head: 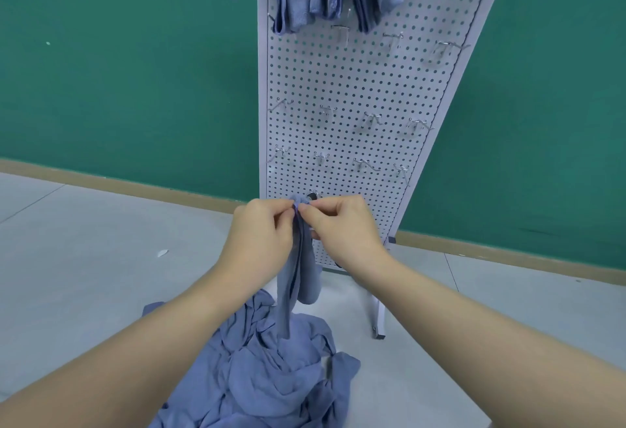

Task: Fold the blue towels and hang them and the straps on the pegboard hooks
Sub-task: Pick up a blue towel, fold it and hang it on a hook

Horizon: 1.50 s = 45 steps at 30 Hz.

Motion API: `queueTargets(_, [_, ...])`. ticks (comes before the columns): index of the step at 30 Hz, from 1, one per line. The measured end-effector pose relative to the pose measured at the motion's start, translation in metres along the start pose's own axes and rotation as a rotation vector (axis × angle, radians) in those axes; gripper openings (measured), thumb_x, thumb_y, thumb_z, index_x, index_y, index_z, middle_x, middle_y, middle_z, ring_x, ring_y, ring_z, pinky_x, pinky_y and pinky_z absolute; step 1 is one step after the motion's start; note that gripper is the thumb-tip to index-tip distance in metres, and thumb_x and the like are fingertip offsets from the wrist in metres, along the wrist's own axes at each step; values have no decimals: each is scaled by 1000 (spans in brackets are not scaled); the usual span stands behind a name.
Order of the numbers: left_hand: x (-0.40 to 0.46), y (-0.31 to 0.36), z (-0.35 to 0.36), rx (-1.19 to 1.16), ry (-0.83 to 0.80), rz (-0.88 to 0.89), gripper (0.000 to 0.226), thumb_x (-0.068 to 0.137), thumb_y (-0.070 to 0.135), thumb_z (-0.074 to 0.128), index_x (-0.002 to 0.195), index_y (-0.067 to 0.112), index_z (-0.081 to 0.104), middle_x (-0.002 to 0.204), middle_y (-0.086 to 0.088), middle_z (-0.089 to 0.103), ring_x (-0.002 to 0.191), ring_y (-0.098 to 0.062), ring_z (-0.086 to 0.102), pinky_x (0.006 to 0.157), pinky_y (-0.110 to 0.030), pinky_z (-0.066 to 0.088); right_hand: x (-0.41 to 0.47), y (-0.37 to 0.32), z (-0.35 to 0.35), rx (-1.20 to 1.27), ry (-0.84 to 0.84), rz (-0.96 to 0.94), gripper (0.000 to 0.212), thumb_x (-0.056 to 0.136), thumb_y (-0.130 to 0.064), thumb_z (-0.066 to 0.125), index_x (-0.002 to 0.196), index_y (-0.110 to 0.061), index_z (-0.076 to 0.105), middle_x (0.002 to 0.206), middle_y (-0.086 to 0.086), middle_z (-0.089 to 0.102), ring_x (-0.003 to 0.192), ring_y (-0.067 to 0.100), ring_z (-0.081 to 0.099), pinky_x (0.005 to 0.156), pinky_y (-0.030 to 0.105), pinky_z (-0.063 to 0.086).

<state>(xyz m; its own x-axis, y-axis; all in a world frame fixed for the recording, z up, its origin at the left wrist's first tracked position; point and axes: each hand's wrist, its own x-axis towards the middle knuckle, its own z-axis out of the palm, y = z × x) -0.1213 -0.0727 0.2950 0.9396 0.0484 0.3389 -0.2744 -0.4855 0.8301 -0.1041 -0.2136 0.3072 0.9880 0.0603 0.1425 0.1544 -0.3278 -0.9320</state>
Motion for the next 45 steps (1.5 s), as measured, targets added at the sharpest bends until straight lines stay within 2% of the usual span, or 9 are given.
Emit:
queueTargets(6, [-5,7,7,-156,-23,-19,34,99,2,57,88,26,79,76,7,77,73,-10,75,67,-29,64,-7,-7,-16,-9,57,13,21,92,-31,77,80,-14,82,77,8,78,82,28,75,88,52,59])
queueTargets(10, [-1,14,5,-30,125,74,10,88,24,78,90,31,70,86,15,72,78,-3,65,73,-17,51,-5,-14,-23,-14,43,-3,26,95,-29,70,80,-9,78,79,23,73,70,34,66,83,60,58])
queueTargets(14, [10,15,0,-29,-7,55,30,92,40,72,119,30,66,118,18,66,111,-2,60,95,-26,48,-5,-22,-33,18,-32,-43,31,97,-31,69,83,-4,75,67,13,53,67,20,46,67,40,45])
queueTargets(19, [16,14,-7,-146,-238,4,58,82,64,61,84,7,69,73,-4,63,69,-12,52,69,-33,41,-6,-23,-40,131,-151,-12,39,89,-43,71,89,-4,75,92,34,68,80,27,60,85,63,54])
queueTargets(23, [18,13,-17,-161,-379,-31,84,74,76,62,93,-6,65,79,-7,59,73,-15,51,73,-36,40,-1,-23,-51,159,-101,-17,49,100,-40,62,84,7,64,79,16,57,76,23,51,76,45,47])
queueTargets(28, [14,14,-21,-174,-453,-46,59,83,53,72,82,-3,54,68,-4,62,66,-18,57,73,-35,48,1,-22,-61,80,-116,13,74,88,-59,56,94,14,50,85,8,50,78,23,44,79,40,36])
queueTargets(32, [11,17,-16,-245,-405,-50,48,92,37,66,88,-8,48,63,-11,61,60,-22,54,64,-39,47,0,-20,-58,-2,-75,33,71,90,-63,50,87,7,49,79,7,49,74,20,44,74,37,35])
queueTargets(37, [8,20,-12,-75,-188,126,34,97,37,65,82,10,53,61,2,47,57,-10,38,56,-26,33,-2,-25,-59,-217,81,-83,43,113,-33,34,73,-18,34,69,-4,36,63,12,33,60,26,30])
queueTargets(45, [3,39,-33,-52,146,379,14,98,15,66,90,25,68,84,10,68,77,-1,62,71,-15,46,-2,-38,-54,-64,62,-255,41,112,-29,40,74,-12,38,67,0,31,59,8,28,56,26,27])
